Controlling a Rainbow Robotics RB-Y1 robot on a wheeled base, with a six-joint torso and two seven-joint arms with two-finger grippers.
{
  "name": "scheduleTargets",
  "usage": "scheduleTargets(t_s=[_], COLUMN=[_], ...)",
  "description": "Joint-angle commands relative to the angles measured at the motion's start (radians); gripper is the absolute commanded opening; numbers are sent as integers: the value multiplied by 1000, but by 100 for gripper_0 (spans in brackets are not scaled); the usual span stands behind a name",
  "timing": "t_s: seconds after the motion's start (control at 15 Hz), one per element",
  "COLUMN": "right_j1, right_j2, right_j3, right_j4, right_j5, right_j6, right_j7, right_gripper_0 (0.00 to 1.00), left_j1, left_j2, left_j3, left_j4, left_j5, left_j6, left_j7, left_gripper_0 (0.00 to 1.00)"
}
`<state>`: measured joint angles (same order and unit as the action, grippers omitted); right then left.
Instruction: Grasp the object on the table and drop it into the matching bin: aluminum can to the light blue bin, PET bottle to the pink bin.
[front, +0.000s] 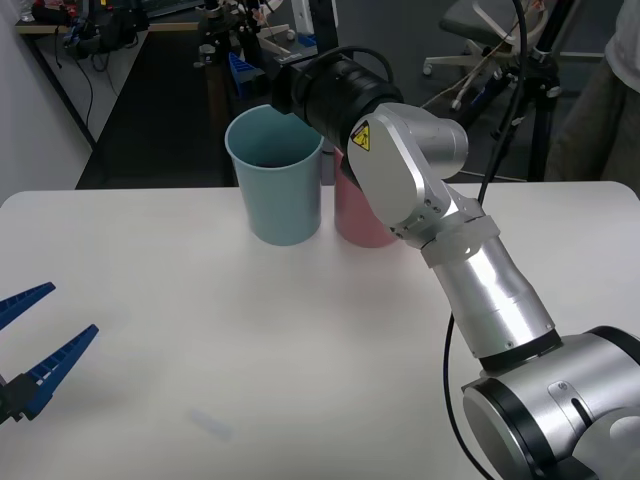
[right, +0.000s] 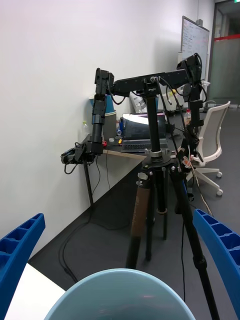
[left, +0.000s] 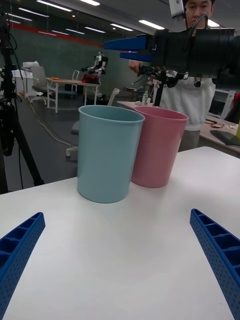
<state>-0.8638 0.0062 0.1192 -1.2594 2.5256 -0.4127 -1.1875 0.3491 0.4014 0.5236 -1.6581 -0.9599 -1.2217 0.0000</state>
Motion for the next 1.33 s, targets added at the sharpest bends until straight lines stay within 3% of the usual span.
scheduleTargets(t_s=[0.07, 0.13, 0.27, 0.6, 0.93, 1.07, 1.33], right_j1=[5, 14, 52, 236, 451, 529, 652], right_j2=[0, 0, -2, -61, -215, -279, -362], right_j3=[-7, -18, -26, -30, -72, -113, -228], right_j4=[-2, 0, -38, -285, -508, -543, -558], right_j5=[-45, -110, -154, -304, -600, -752, -978], right_j6=[0, 0, -1, -120, -247, -298, -406], right_j7=[46, 115, 177, 308, 505, 614, 798], right_gripper_0=[100, 100, 100, 100, 100, 100, 100], left_j1=[0, 0, 0, 0, 0, 0, 0], left_j2=[0, 0, 0, 0, 0, 0, 0], left_j3=[0, 0, 0, 0, 0, 0, 0], left_j4=[0, 0, 0, 0, 0, 0, 0], left_j5=[0, 0, 0, 0, 0, 0, 0], left_j6=[0, 0, 0, 0, 0, 0, 0], left_j7=[0, 0, 0, 0, 0, 0, 0], left_gripper_0=[100, 100, 100, 100, 100, 100, 100])
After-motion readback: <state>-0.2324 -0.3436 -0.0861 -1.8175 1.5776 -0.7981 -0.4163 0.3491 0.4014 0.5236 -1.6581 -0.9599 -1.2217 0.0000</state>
